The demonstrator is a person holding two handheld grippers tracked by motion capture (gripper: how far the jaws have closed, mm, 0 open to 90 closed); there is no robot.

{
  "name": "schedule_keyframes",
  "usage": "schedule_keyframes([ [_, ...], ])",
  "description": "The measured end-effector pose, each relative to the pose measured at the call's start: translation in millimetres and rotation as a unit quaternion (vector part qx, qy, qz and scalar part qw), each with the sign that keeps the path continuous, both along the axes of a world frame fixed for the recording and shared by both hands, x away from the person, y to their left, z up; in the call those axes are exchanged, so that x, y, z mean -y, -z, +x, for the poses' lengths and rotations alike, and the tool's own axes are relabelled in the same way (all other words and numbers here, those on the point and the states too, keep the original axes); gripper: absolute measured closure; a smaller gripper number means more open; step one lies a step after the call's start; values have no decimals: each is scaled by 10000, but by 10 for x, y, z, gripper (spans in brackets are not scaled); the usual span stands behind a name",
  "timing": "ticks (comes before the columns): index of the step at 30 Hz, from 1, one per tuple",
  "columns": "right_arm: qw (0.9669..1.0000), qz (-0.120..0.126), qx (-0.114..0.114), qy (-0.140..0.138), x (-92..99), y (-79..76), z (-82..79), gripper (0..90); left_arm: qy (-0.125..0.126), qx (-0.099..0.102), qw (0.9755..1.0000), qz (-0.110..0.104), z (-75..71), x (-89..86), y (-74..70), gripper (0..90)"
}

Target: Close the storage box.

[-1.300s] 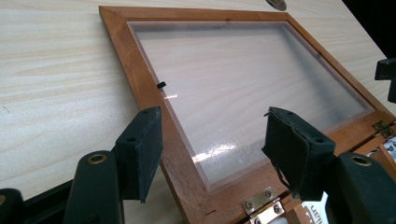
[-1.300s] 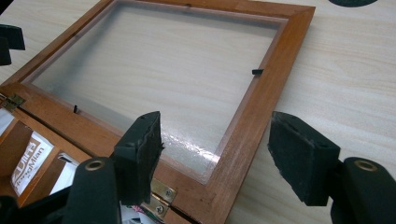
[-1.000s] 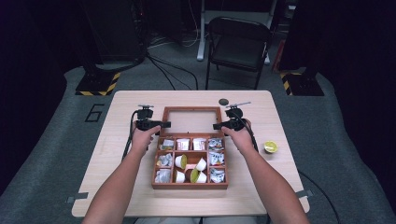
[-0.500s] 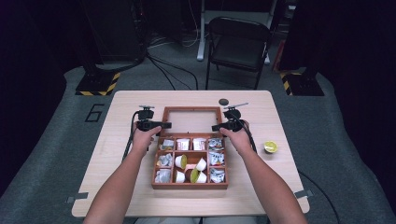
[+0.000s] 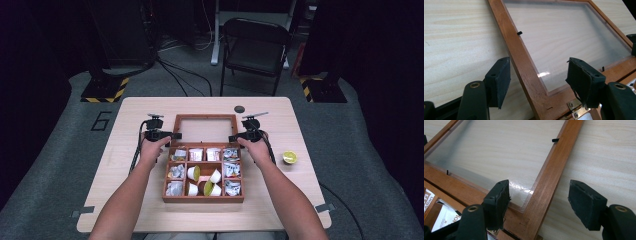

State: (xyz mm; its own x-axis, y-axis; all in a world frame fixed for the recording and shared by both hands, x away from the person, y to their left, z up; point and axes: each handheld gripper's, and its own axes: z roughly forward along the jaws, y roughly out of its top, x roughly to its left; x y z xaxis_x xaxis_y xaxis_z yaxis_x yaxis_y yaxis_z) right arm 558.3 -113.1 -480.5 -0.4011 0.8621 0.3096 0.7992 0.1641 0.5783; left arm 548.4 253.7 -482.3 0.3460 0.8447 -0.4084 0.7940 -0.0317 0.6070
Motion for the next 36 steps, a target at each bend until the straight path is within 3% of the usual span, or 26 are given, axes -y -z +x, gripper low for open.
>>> schedule_keyframes([
  [13,9999,145,-79,-37,-34,24,8,323,-18,-76,9999,-127,7,29,61,350],
  [22,9995,241,-177,-44,-49,39,30,307,1,-124,9999,-91,10,36,108,346],
  [36,9977,536,-405,-9,-46,93,81,280,-45,-199,9991,-362,45,29,167,337],
])
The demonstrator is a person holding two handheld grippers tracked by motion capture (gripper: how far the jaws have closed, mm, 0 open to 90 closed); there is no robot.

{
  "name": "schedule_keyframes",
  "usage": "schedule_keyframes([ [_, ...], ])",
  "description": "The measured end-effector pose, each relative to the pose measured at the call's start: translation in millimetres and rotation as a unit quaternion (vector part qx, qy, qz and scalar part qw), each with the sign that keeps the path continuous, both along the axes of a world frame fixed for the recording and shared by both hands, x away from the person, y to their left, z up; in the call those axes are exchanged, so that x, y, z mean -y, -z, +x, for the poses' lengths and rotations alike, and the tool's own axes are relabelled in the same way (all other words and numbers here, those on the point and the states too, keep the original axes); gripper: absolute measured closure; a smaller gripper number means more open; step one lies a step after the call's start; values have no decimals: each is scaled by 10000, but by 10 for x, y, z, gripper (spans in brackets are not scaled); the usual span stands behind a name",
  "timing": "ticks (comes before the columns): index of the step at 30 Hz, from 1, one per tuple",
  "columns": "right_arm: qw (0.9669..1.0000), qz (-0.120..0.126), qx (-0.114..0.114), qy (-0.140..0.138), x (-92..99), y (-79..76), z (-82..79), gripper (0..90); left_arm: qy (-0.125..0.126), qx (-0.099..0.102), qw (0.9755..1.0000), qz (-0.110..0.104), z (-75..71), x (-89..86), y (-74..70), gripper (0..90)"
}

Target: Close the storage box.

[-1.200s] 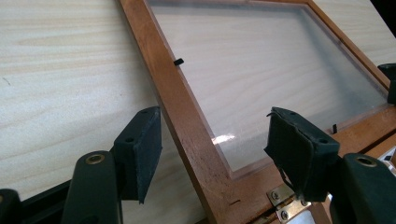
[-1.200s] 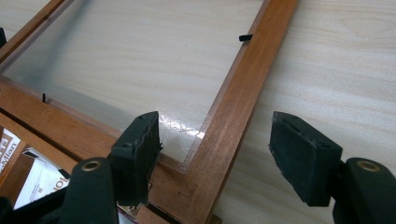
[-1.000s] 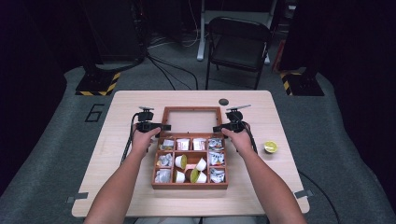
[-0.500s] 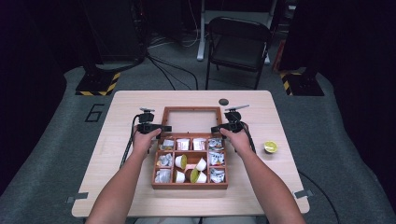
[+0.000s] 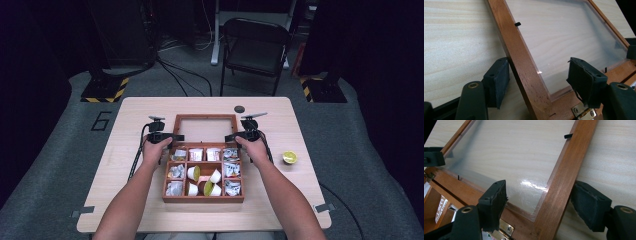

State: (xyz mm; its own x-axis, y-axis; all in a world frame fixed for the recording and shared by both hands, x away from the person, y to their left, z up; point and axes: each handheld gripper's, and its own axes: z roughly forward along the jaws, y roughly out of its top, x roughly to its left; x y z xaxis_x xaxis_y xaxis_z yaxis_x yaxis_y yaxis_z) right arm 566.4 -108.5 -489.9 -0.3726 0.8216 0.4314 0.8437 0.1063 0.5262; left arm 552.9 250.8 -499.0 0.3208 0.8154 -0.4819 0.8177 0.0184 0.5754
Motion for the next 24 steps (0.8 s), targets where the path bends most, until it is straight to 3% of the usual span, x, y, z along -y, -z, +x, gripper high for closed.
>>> schedule_keyframes([
  [11,10000,30,-4,15,-2,-2,11,290,31,20,10000,12,-4,-9,-17,340],
  [24,9999,-20,129,5,0,-84,-1,316,64,235,9996,120,-15,-14,-81,363],
])
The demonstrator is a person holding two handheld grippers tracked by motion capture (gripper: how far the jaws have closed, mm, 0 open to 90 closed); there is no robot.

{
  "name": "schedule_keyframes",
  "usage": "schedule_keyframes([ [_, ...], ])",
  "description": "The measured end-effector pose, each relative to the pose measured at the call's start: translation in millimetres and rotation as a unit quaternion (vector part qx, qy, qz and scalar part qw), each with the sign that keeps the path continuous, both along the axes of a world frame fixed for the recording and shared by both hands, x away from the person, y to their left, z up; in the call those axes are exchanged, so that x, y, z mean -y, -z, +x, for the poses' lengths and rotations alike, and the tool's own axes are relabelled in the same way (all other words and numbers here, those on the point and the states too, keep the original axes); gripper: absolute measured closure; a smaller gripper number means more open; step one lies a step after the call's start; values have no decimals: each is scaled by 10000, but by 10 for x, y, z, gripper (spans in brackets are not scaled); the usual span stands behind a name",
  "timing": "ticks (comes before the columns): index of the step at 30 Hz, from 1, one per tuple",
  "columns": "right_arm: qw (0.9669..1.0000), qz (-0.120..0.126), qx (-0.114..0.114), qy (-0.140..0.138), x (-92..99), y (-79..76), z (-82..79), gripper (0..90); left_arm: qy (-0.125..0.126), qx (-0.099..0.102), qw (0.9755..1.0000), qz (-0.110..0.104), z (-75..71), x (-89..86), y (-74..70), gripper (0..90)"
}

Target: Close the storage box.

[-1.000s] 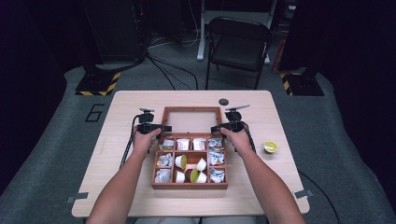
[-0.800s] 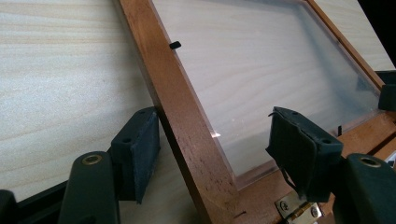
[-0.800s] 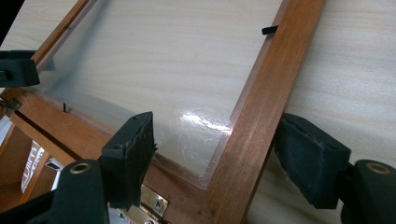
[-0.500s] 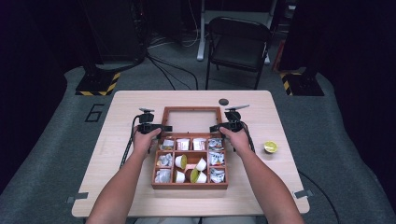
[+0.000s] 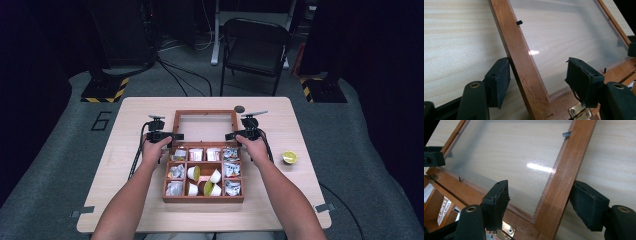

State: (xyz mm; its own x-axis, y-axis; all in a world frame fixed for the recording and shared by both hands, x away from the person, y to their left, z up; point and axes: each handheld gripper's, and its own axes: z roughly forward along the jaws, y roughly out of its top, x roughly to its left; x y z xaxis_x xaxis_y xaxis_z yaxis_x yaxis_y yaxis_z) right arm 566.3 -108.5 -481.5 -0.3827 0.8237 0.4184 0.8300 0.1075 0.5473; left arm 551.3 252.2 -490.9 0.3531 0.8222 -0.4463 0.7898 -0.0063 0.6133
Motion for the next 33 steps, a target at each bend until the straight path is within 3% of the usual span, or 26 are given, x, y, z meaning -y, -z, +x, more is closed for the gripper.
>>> schedule_keyframes([
  [12,9994,80,327,-37,26,-116,-35,336,-70,225,9995,-230,-44,-23,-125,374],
  [13,9995,86,308,-4,21,-130,-46,336,21,281,9995,-168,-42,-41,-137,374],
  [20,9990,135,426,-40,35,-193,-71,337,15,412,9990,-197,-67,-48,-209,374],
  [29,9981,178,582,-86,54,-292,-135,352,39,547,9979,-348,-118,-79,-312,386],
  [33,9973,136,705,-158,61,-325,-161,356,139,636,9975,-272,-140,-90,-349,386],
])
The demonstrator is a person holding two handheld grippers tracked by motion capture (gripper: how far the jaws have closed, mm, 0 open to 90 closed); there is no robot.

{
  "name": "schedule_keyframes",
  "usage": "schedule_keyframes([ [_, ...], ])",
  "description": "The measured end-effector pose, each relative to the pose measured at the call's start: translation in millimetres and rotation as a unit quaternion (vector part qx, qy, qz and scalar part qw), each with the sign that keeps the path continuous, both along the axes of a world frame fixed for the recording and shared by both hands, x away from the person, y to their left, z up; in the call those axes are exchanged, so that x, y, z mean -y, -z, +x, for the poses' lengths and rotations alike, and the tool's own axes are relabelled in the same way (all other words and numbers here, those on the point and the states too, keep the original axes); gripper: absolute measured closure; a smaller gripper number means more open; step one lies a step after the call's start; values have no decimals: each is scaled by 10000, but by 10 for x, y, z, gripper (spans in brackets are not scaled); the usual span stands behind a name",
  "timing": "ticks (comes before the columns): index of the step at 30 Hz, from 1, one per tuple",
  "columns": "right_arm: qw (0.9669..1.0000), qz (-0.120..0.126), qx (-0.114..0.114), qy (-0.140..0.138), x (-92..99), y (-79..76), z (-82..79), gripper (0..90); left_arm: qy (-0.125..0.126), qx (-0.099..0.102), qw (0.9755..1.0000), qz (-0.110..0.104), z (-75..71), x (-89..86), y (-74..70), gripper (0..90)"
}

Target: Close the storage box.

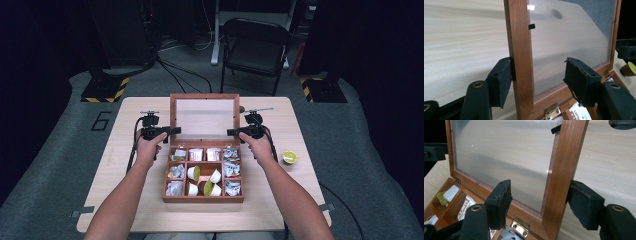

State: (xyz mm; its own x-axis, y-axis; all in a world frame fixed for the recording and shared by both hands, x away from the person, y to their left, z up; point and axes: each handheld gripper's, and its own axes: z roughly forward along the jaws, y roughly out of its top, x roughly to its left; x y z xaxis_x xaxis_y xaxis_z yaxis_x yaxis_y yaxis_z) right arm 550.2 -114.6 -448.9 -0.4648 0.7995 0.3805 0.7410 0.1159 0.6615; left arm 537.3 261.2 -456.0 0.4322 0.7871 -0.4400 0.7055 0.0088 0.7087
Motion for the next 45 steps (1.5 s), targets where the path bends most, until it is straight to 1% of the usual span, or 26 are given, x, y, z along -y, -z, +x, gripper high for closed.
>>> schedule_keyframes([
  [3,10000,29,37,-39,11,-29,-17,357,-1,9,10000,-64,-20,-1,-22,386],
  [4,10000,36,52,-61,15,-37,-23,357,32,52,10000,-49,-22,-8,-29,386],
  [6,9999,17,65,-87,19,-55,-38,362,71,51,10000,-27,-37,-13,-48,385],
  [9,9999,-8,93,-133,28,-77,-55,367,151,153,9998,23,-42,-27,-61,386],
  [10,9998,-1,102,-166,30,-84,-61,367,135,155,9998,0,-48,-28,-68,386],
  [11,9996,-35,198,-200,35,-83,-58,367,161,179,9997,12,-49,-34,-73,387],
  [12,9996,-24,167,-206,34,-96,-67,368,152,181,9997,-6,-52,-34,-81,388],
  [16,9995,22,251,-206,46,-131,-81,372,121,250,9996,-87,-71,-37,-125,392],
  [20,9993,64,305,-227,59,-162,-100,378,162,311,9993,-94,-94,-38,-156,392],
  [21,9992,42,318,-238,63,-167,-103,378,184,339,9992,-72,-101,-41,-165,392],
  [23,9989,30,364,-285,68,-185,-119,380,202,388,9990,-102,-121,-45,-187,393],
  [24,9987,26,411,-309,69,-193,-126,381,205,440,9988,-105,-127,-47,-200,393],
  [26,9985,7,438,-330,65,-222,-154,381,203,497,9985,-141,-149,-52,-235,393],
  [28,9981,-25,489,-367,64,-245,-178,381,251,584,9980,-75,-166,-60,-264,396],
  [30,9975,-94,533,-446,61,-267,-194,381,294,644,9974,-97,-184,-66,-291,402],
  [31,9967,-179,605,-515,60,-283,-201,381,306,656,9973,-113,-193,-69,-302,402],
  [33,9962,-234,644,-536,56,-312,-222,386,339,701,9969,-137,-208,-80,-319,406],
  [35,9952,-233,741,-592,63,-332,-229,386,336,732,9966,-157,-225,-88,-340,407],
  [36,9950,-215,770,-601,65,-345,-238,387,351,772,9963,-119,-228,-88,-346,407],
  [37,9947,-223,799,-606,70,-354,-243,389,373,761,9963,-127,-238,-85,-355,407],
  [38,9949,-185,789,-603,73,-363,-251,391,380,744,9964,-116,-249,-83,-362,407],
  [40,9944,-170,835,-630,89,-382,-258,402,397,839,9956,-123,-258,-92,-376,407],
  [45,9938,-106,891,-653,121,-441,-296,422,477,932,9944,-138,-303,-110,-433,411],
])
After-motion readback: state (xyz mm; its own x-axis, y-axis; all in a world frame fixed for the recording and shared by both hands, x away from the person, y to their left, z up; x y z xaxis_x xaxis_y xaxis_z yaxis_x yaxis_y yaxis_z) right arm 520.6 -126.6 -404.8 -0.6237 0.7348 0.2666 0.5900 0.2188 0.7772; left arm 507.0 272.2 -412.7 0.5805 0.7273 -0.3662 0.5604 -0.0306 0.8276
